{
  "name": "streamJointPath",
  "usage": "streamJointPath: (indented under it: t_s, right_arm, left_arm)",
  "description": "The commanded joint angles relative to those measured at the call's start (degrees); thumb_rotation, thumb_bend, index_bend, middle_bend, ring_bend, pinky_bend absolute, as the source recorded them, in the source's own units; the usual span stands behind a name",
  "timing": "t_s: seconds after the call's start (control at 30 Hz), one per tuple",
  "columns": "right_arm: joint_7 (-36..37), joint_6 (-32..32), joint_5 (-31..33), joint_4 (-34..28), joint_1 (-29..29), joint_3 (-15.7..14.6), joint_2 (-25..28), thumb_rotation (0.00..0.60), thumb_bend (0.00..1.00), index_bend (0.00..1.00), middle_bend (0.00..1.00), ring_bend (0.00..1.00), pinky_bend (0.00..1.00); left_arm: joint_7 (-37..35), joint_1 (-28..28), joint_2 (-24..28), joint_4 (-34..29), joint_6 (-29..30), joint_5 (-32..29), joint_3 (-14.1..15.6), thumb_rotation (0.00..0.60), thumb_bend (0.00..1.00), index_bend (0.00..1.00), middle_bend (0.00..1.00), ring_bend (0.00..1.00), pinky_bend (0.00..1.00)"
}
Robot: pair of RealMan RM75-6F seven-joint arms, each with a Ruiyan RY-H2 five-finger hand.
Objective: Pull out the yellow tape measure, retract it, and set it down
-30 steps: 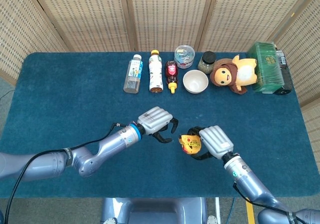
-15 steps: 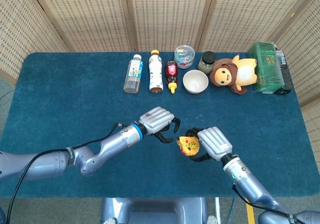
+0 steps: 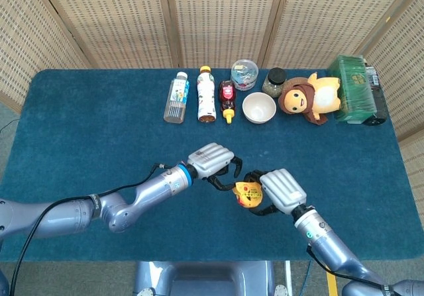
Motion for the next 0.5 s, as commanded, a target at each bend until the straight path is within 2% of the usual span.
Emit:
streamJointPath:
  t_s: [0.03,0.5]
  right_arm:
    - [0.06,0.02,0.21,0.05,-0.02,0.05,0.04,0.504,0.24,0.48,0.5,0.52,0.5]
    - [0.09,-0.27,0.94,0.4,0.32,0.27,-0.27,0.502,0.24,0.48,0.5,0.52,0.5]
  left_arm:
    - [-0.4,-0.1,0.04,-0.06,-0.26,0.2,0.04,0.545,0.26,0.49,1.0,1.0,0.99]
    - [-1.95,-0.2,-0.31,0.62,-0.68,0.44,0.32,0.548,0.26,0.49,1.0,1.0,0.99]
